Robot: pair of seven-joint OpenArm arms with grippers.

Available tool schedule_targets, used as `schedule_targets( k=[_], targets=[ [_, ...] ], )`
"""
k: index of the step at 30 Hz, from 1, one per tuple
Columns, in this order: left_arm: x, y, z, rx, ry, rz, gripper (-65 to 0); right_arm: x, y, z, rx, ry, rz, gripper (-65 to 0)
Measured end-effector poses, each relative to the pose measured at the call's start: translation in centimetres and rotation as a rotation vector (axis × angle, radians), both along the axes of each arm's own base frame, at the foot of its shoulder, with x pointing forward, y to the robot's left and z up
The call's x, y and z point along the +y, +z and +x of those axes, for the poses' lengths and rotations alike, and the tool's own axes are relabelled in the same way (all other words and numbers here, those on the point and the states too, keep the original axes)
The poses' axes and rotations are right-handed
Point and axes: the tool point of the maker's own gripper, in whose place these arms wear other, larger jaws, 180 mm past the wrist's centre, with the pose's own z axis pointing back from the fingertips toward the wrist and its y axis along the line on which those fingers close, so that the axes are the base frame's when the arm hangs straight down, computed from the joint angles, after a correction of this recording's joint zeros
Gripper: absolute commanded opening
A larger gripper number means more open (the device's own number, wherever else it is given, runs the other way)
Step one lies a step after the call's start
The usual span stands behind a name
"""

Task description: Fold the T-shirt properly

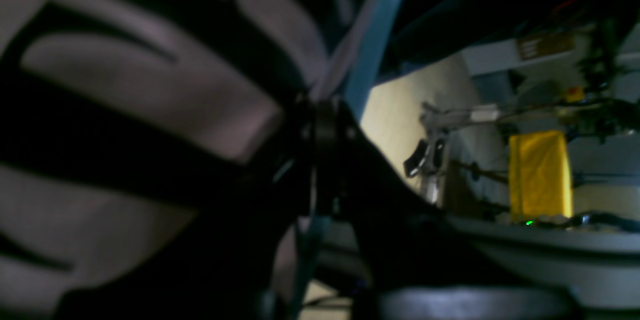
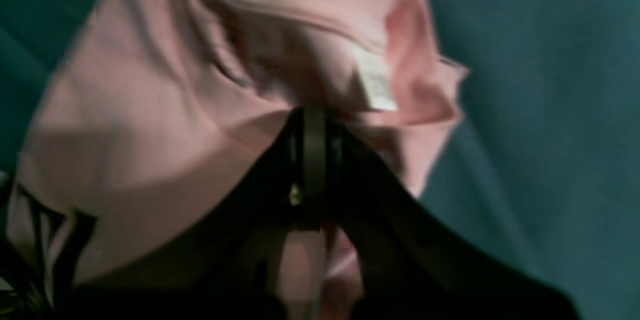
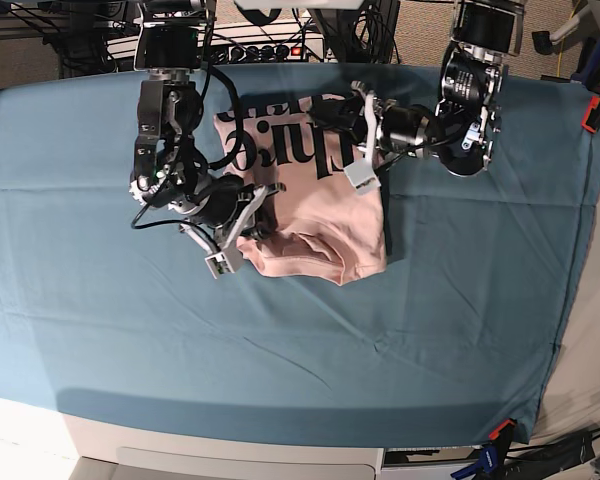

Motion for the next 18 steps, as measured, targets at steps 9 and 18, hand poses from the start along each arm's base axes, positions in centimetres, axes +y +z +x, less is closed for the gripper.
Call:
schedule_targets(
  k=[9,18],
  targets=[
    [5.3,-0.9,0.3,-0.018,0.000,0.140,-65.0,-1.2,-0.1,0.7,-0.011,-0.036,-0.069,-65.0],
    [7.4,0.2,0.9,-0.114,-0.033,0.221,-65.0,-3.6,2.6,4.2,-0.093,-0.073,-0.164,-65.0]
  ],
)
